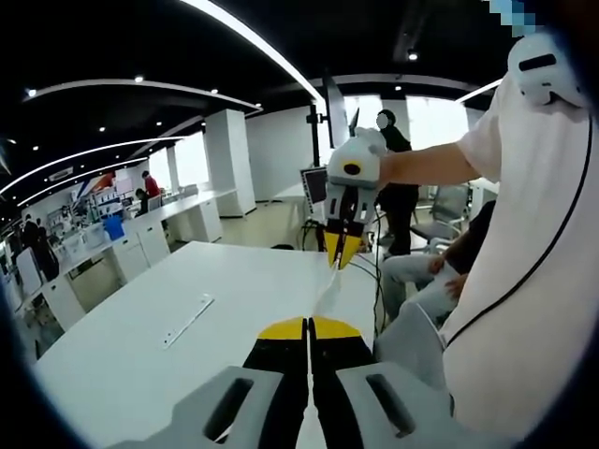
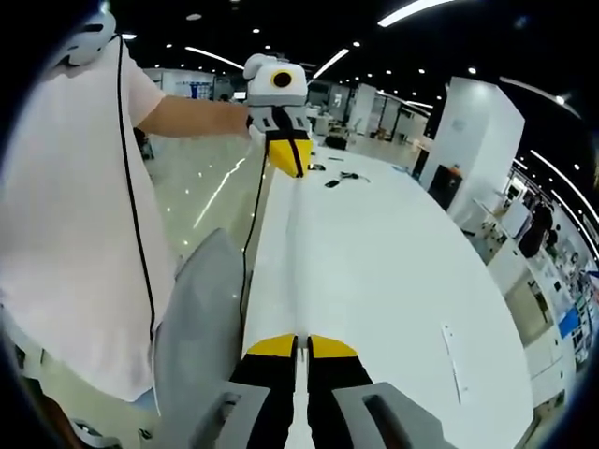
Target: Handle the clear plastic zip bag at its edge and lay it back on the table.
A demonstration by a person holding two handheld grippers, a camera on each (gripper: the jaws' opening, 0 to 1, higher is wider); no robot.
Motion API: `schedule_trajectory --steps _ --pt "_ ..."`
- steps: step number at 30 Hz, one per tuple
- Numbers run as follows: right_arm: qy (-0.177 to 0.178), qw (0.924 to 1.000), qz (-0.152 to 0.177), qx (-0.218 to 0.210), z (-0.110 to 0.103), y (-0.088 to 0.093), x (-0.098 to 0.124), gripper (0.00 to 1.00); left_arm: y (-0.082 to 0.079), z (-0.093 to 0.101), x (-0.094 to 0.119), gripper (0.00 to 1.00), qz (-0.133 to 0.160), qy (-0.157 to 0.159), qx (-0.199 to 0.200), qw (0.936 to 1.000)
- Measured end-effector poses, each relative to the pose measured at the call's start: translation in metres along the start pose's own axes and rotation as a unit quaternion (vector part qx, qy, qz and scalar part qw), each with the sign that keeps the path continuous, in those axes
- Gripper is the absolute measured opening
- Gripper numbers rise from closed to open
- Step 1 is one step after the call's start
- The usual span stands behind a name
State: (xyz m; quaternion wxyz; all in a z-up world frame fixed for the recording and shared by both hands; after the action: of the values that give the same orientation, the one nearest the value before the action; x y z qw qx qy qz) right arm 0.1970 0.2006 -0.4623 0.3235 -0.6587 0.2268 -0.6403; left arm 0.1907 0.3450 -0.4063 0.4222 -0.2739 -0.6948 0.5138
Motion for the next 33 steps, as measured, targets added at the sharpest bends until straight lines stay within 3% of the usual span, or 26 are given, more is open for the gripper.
schedule_trajectory --steps 33 --pt "0.017 0.9997 -0.015 0.009 0.003 -0.003 0.003 0.0 0.017 0.002 -0.005 0.0 -0.023 -0.006 -0.016 0.9996"
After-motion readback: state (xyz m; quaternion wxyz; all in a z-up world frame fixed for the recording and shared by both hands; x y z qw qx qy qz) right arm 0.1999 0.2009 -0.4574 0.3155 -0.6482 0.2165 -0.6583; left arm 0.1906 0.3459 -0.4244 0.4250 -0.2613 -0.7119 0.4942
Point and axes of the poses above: the point that each gripper's makers call its tool centre point, and the gripper's own axes: x roughly backward along the fingers, z roughly to its right, y roughly out of its underside, the point moved 1 cm from there along x, roughly backward along the fingers, and after that the axes turned 9 degrees about -y, right-handed, at the moved point
